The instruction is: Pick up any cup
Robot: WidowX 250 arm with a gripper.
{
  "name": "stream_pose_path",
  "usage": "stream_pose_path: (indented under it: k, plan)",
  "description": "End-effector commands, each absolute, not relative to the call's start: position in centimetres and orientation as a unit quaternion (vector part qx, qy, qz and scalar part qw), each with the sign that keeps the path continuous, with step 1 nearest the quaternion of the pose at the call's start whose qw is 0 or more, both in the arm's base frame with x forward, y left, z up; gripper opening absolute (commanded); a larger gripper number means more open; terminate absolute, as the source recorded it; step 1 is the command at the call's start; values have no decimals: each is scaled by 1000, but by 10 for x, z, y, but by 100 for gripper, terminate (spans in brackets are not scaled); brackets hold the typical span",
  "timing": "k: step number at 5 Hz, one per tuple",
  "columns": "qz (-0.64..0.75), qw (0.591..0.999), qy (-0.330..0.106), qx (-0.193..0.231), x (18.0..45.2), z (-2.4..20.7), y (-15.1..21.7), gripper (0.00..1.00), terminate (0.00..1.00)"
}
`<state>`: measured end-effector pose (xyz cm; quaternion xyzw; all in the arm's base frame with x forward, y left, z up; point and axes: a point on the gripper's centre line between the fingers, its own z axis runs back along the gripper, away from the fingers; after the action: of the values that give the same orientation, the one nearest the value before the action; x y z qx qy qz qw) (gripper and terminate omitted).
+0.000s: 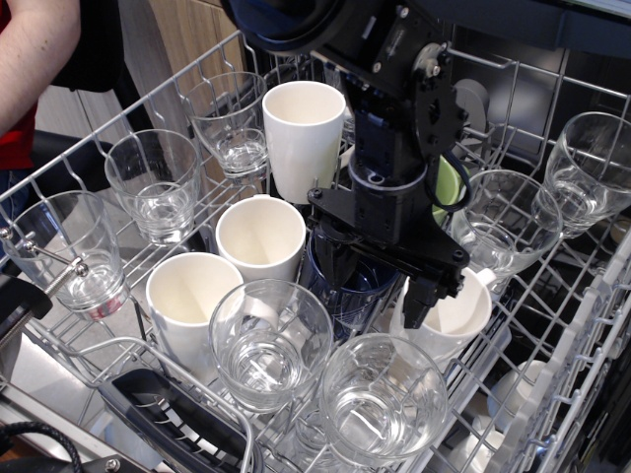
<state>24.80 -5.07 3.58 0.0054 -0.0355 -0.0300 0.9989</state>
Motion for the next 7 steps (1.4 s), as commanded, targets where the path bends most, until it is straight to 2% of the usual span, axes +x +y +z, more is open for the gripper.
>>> stream_pose_path:
  k: [1,2,4,6,7]
  plan:
    - [-30,999,-35,5,248,36,-51,100,0]
    - [-115,993,-24,23,262,28,-50,100,0]
    - [-210,977,-9,21,269,11,-46,100,0]
    - [-230,973,-5,19,271,-21,-49,100,0]
    - [-203,979,8,5,276,-38,-50,100,0]
